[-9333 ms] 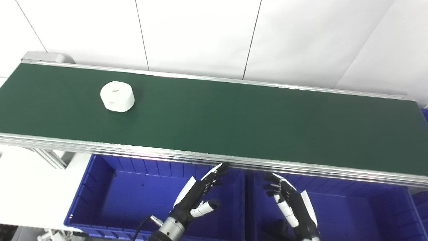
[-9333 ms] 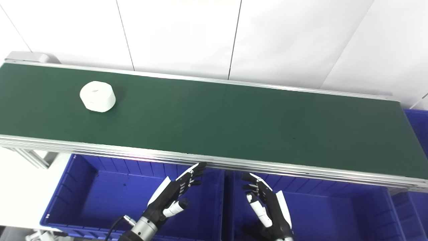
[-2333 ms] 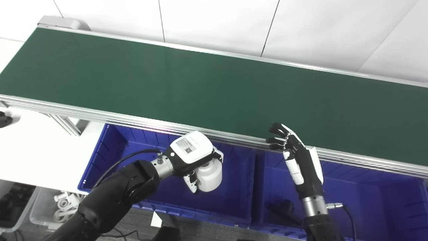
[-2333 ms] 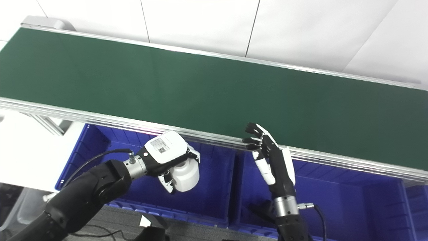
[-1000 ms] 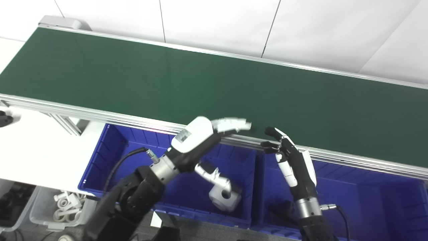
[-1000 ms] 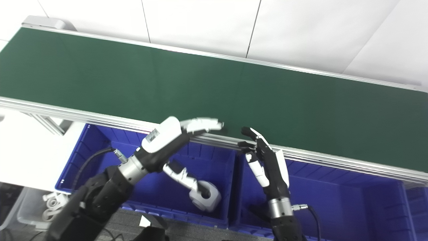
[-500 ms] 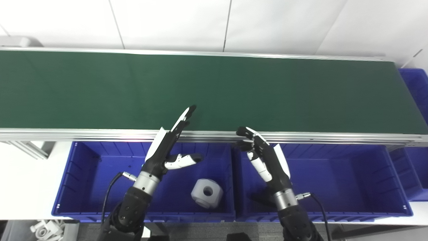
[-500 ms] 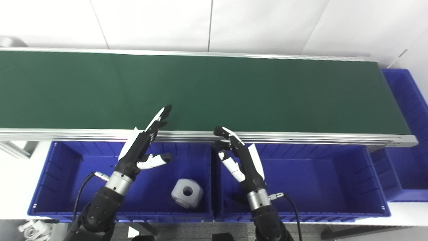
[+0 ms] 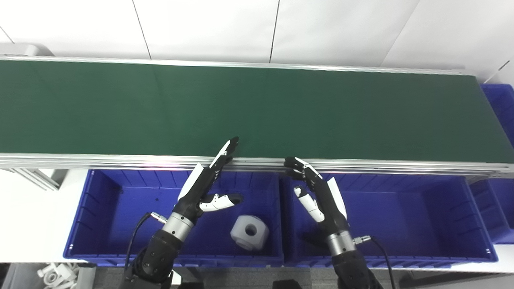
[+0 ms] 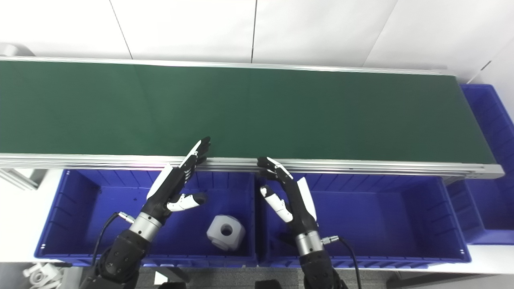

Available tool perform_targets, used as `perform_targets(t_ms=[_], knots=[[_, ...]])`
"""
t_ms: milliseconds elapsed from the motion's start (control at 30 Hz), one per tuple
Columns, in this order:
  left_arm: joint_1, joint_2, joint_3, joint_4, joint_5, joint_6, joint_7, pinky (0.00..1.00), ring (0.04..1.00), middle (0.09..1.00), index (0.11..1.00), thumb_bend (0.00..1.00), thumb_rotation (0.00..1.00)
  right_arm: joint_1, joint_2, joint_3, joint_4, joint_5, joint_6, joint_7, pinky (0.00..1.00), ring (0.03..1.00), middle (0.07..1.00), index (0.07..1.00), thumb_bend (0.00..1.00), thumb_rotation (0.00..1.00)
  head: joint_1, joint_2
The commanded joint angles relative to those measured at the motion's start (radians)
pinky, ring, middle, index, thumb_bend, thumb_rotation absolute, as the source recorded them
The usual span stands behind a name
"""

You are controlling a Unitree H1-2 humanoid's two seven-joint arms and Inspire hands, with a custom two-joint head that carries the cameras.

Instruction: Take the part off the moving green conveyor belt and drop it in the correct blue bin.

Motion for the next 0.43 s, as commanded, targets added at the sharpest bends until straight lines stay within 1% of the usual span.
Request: perform_targets(t_ms=[0, 33, 67, 100, 133, 167, 200, 267, 400], knots=[[-0.004, -0.002, -0.013, -0.019, 0.007, -0.032, -0.009, 0.96, 1.000, 1.000, 0.989, 0.95, 0.78, -0.010, 0.000, -0.005, -0.007, 0.004, -0.063, -0.022, 0.77, 0.756, 0.803, 0.829, 0.78, 1.00, 0.001, -0.013], [-0.002, -0.002, -0.016, -0.020, 0.010, -0.033, -0.008, 0.96, 1.000, 1.000, 0.988, 0.95, 0.78, -0.010, 0.000, -0.003, -0.003, 0.009, -0.065, -0.022, 0.76, 0.754, 0.800, 0.827, 0.78, 1.00, 0.000, -0.025], [0.000, -0.001, -0.018, -0.017, 0.014, -0.037, -0.006, 0.96, 1.000, 1.000, 0.984, 0.96, 0.79, -0.009, -0.001, -0.001, 0.002, 0.013, -0.067, -0.022, 0.76, 0.753, 0.798, 0.822, 0.78, 1.00, -0.001, -0.049], [0.002, -0.001, -0.021, -0.017, 0.016, -0.038, -0.005, 0.97, 1.000, 1.000, 0.981, 0.96, 0.79, -0.009, -0.002, 0.001, 0.006, 0.016, -0.067, -0.023, 0.76, 0.753, 0.800, 0.822, 0.77, 1.00, -0.001, -0.049], [0.004, 0.000, -0.024, -0.013, 0.016, -0.040, -0.003, 0.97, 1.000, 1.000, 0.981, 0.96, 0.79, -0.008, -0.003, 0.004, 0.011, 0.018, -0.068, -0.026, 0.76, 0.753, 0.801, 0.822, 0.77, 1.00, -0.002, -0.072], [0.007, 0.001, -0.027, -0.013, 0.015, -0.041, -0.003, 0.97, 1.000, 1.000, 0.978, 0.96, 0.79, -0.006, -0.003, 0.005, 0.014, 0.019, -0.068, -0.029, 0.76, 0.754, 0.805, 0.822, 0.77, 1.00, -0.002, -0.072], [0.008, 0.002, -0.032, -0.010, 0.014, -0.042, 0.000, 0.97, 1.000, 1.000, 0.976, 0.96, 0.79, -0.005, -0.003, 0.007, 0.019, 0.017, -0.068, -0.035, 0.76, 0.756, 0.806, 0.822, 0.79, 1.00, -0.002, -0.087], [0.010, 0.006, -0.041, -0.008, 0.012, -0.044, 0.003, 0.96, 1.000, 1.000, 0.978, 0.95, 0.79, -0.004, -0.008, 0.013, 0.029, 0.013, -0.068, -0.047, 0.75, 0.757, 0.806, 0.821, 0.80, 1.00, 0.000, -0.096], [0.013, 0.014, -0.053, -0.006, 0.004, -0.044, -0.002, 0.95, 1.000, 1.000, 0.988, 0.96, 0.79, -0.003, -0.016, 0.026, 0.036, 0.022, -0.068, -0.065, 0.74, 0.763, 0.813, 0.823, 0.80, 1.00, 0.003, -0.090]])
